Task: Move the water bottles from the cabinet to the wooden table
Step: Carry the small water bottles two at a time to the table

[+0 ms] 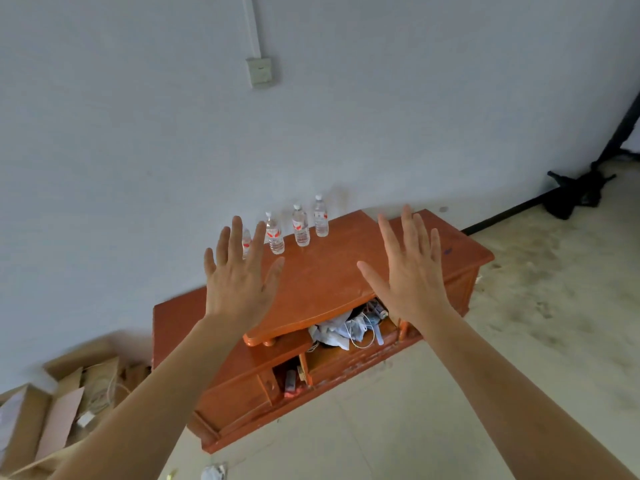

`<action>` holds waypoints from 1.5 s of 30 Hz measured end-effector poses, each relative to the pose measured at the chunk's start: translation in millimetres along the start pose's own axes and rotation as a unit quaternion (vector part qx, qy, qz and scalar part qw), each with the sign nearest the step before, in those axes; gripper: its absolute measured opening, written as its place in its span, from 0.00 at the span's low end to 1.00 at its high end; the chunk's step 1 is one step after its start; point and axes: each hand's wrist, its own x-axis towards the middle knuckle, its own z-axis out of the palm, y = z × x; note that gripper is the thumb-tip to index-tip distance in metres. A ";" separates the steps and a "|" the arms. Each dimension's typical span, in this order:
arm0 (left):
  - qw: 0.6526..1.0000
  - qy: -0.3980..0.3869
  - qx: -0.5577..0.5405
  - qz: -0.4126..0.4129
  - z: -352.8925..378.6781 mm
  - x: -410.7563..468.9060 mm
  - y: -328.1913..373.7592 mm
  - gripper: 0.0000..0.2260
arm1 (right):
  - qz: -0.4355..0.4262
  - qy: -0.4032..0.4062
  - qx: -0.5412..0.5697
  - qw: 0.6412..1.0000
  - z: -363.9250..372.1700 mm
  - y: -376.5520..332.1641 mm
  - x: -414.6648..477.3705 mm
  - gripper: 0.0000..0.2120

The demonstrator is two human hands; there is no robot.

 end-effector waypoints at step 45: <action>0.913 -0.167 -0.153 -0.340 433.9 489.0 -2.4 0.42 | -0.034 -0.281 0.284 0.916 472.5 189.3 527.7 0.50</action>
